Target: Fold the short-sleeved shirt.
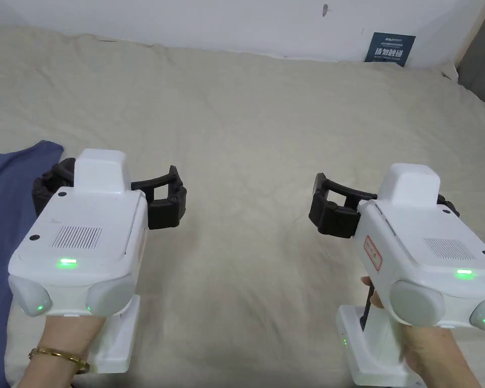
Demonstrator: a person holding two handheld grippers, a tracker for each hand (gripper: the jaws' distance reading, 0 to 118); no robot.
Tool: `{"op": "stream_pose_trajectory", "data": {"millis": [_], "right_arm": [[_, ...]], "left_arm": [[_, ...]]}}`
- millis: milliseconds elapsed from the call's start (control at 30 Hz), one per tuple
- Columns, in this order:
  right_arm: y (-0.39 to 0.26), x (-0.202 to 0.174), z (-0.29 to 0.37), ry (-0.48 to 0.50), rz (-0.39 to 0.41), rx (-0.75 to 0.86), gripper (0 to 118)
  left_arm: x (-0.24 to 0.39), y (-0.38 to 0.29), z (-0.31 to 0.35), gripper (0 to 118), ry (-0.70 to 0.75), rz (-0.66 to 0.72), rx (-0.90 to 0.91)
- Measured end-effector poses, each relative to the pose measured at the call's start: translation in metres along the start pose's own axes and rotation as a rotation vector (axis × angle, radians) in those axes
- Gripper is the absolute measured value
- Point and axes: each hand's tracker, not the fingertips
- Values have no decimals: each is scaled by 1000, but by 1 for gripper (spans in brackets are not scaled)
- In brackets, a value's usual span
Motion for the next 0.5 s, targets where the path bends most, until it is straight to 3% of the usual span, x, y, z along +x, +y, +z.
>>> {"op": "stream_pose_trajectory", "data": {"millis": [500], "right_arm": [[0,-1,0,-2,17,2,118]], "left_arm": [[5,-2,1,118,-5,-10,-5]]}}
